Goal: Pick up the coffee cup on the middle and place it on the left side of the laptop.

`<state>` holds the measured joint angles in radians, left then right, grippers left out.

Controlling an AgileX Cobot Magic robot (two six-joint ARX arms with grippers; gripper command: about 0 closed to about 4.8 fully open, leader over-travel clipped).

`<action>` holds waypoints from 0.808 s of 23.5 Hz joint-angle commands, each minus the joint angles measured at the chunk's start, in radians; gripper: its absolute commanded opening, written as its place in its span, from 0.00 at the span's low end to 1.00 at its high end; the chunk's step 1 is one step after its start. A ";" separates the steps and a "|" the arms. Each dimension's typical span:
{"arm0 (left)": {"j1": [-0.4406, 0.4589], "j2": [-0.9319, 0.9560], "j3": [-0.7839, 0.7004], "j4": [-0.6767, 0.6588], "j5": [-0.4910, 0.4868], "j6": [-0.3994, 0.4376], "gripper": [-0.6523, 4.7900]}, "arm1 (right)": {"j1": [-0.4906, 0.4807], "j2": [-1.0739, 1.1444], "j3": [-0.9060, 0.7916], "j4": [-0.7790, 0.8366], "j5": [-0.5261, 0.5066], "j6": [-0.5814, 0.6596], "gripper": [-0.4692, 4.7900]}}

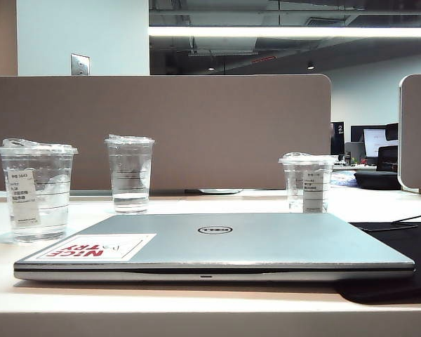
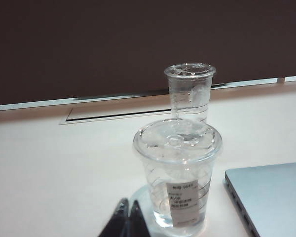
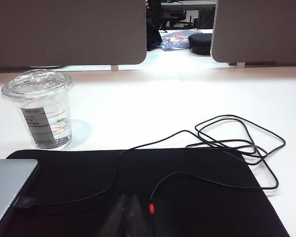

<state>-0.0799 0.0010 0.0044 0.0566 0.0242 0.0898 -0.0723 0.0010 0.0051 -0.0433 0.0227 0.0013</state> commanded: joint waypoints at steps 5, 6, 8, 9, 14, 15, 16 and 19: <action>0.002 0.000 0.003 0.004 -0.002 -0.009 0.11 | -0.001 -0.002 -0.004 0.017 0.001 0.002 0.08; 0.003 0.000 0.003 0.004 -0.002 -0.024 0.11 | -0.001 -0.002 -0.004 0.017 0.001 0.002 0.08; 0.008 0.000 0.003 0.004 -0.002 -0.049 0.11 | -0.001 -0.002 -0.004 0.017 0.001 0.002 0.08; 0.009 0.000 0.003 0.004 -0.002 -0.063 0.11 | -0.001 -0.002 -0.004 0.017 0.001 0.002 0.08; 0.010 0.000 0.003 0.005 -0.003 -0.064 0.11 | -0.001 -0.002 -0.004 0.017 0.001 0.002 0.08; 0.015 0.000 0.003 0.005 -0.002 -0.064 0.11 | -0.001 -0.002 -0.004 0.017 0.001 0.002 0.08; 0.025 0.000 0.003 0.004 -0.002 -0.064 0.11 | -0.001 -0.002 -0.004 0.017 0.001 0.002 0.08; 0.054 0.000 0.003 0.005 -0.002 -0.065 0.11 | -0.001 -0.002 -0.004 0.017 0.001 0.002 0.08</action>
<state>-0.0345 0.0010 0.0040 0.0483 0.0219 0.0280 -0.0723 0.0010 0.0051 -0.0433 0.0231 0.0013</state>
